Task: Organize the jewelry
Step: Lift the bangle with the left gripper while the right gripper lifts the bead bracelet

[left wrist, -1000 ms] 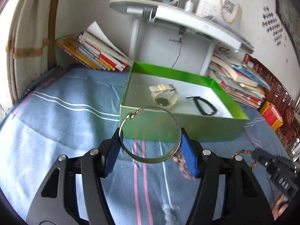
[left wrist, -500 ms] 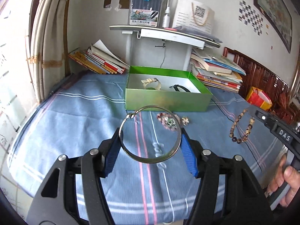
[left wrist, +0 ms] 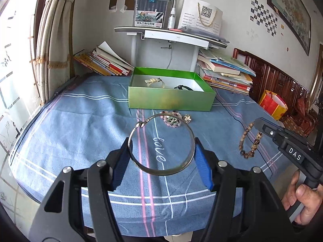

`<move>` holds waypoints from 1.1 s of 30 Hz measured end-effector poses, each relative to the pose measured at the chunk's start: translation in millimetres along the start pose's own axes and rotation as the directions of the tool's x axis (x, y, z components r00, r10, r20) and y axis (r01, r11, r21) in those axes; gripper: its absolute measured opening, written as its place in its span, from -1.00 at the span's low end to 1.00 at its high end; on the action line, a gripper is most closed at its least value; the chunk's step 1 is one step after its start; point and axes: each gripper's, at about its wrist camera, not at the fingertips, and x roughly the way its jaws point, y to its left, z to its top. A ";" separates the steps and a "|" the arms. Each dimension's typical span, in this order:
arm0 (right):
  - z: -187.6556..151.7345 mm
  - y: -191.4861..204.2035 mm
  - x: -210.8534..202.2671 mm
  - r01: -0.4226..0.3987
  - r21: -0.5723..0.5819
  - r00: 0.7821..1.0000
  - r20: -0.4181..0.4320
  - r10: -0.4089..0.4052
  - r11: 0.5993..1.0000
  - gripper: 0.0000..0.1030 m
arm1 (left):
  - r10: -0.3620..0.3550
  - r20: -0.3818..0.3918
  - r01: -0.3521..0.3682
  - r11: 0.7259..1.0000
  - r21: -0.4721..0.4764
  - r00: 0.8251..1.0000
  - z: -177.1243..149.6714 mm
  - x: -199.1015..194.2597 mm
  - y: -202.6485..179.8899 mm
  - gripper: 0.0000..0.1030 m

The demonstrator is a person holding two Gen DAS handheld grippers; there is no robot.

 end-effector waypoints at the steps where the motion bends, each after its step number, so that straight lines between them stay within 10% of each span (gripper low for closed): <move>1: -0.3 0.0 -0.5 0.000 0.001 1.000 0.001 0.000 1.000 -0.84 | 0.001 -0.001 -0.001 1.000 0.002 1.000 -0.2 0.2 -0.3 0.17; 33: 1.2 4.5 3.3 -0.004 -0.002 1.000 -0.008 0.004 1.000 -0.84 | 0.007 -0.030 -0.007 1.000 -0.011 1.000 -1.0 14.4 10.3 0.17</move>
